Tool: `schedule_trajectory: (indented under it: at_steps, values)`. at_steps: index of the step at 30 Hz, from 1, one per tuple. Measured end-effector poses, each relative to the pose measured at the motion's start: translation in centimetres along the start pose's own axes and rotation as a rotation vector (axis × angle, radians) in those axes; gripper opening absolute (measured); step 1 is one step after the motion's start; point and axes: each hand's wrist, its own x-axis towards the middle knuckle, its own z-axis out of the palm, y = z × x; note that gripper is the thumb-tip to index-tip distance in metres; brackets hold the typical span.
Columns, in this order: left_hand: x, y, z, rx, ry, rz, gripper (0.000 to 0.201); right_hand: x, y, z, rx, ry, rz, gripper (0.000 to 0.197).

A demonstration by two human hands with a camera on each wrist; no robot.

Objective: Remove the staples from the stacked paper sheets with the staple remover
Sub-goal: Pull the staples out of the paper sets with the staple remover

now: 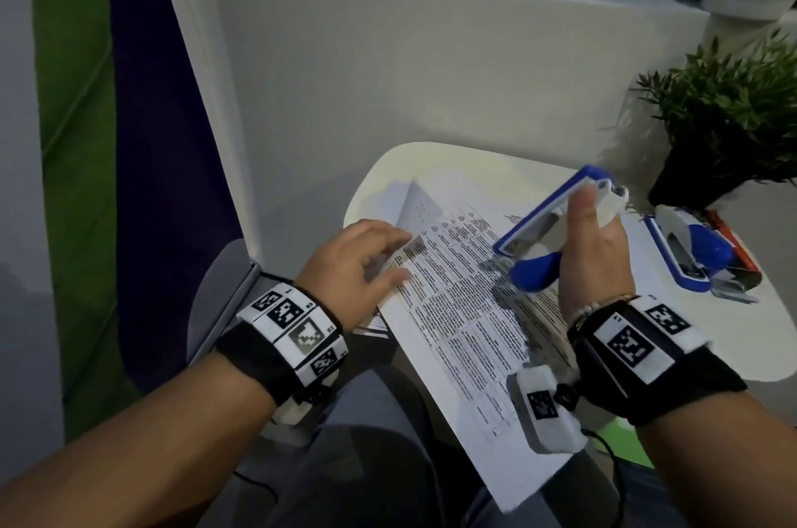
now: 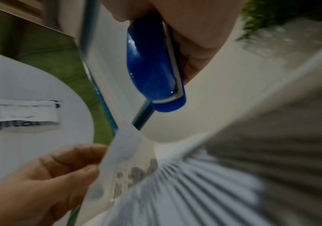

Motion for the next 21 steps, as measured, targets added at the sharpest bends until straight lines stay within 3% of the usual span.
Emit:
schedule_trajectory:
  at_steps: [2,4,6,10,14,17,19,21]
  values:
    - [0.1,-0.1,0.0,-0.038,0.128,-0.064,0.021,-0.6,-2.6,1.0,0.015,-0.083,-0.108,0.057]
    - [0.4,0.1,0.0,-0.084,0.161,-0.2,0.022,-0.6,-4.2,2.0,0.008,-0.156,-0.183,0.071]
    - [0.8,0.4,-0.1,-0.07,0.09,-0.323,0.024,0.1,-4.6,2.9,-0.017,-0.188,-0.196,0.074]
    - [1.8,0.2,-0.1,0.143,-0.123,-0.444,0.061,0.5,-4.1,4.3,-0.057,-0.159,-0.141,0.061]
    - [2.9,0.1,-0.1,0.265,-0.221,-0.411,0.075,0.3,-1.7,3.8,-0.17,-0.151,0.006,0.043]
    - [4.7,0.3,-0.7,0.331,-0.226,-0.332,0.067,0.1,-0.4,3.2,-0.267,-0.166,0.067,0.033]
    - [6.4,0.4,-1.2,0.397,-0.269,-0.279,0.061,-0.1,0.3,3.0,-0.306,-0.183,0.07,0.039]
    - [7.9,0.8,-1.7,0.458,-0.352,-0.263,0.061,-0.3,0.5,2.9,-0.309,-0.181,0.081,0.059]
